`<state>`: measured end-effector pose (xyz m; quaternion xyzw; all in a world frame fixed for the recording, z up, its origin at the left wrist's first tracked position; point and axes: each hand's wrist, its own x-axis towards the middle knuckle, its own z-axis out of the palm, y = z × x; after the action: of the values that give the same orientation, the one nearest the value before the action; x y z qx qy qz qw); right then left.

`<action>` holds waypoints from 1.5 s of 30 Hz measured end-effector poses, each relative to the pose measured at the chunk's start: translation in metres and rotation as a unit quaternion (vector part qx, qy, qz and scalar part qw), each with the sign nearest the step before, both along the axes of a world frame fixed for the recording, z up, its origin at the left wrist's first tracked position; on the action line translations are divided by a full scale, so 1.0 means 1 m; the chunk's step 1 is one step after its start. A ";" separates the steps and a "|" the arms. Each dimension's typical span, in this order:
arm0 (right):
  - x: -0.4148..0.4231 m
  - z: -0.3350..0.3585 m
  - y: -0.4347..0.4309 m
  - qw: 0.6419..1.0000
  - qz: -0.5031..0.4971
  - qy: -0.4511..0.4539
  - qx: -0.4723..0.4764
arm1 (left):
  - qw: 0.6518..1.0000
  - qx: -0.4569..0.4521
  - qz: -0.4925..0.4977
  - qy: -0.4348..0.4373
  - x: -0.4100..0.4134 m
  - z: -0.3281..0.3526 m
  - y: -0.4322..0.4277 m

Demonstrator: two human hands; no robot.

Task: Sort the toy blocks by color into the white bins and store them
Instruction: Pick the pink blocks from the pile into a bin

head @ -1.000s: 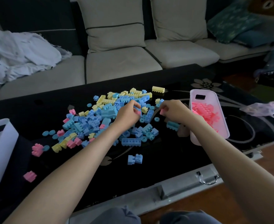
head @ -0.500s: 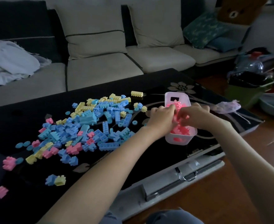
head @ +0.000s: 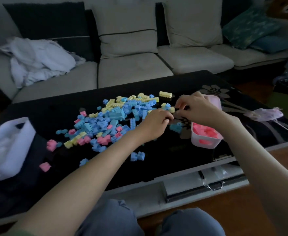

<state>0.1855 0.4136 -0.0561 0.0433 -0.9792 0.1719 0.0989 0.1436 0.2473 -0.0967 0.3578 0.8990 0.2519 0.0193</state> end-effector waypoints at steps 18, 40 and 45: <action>-0.066 -0.067 -0.228 0.946 0.244 -0.172 0.124 | 0.905 -0.138 0.397 0.068 0.046 -0.082 -0.324; -0.079 -0.083 -0.244 0.956 0.270 -0.105 0.050 | 0.911 0.000 0.407 0.065 -0.022 -0.080 -0.323; -0.079 -0.079 -0.246 0.961 0.243 -0.130 -0.014 | 0.902 0.087 0.419 0.060 -0.020 -0.072 -0.313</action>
<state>0.1062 0.1679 -0.1352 0.2559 -0.9410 0.2090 -0.0730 0.1233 -0.0655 -0.1685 -0.0375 0.9397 0.2925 -0.1732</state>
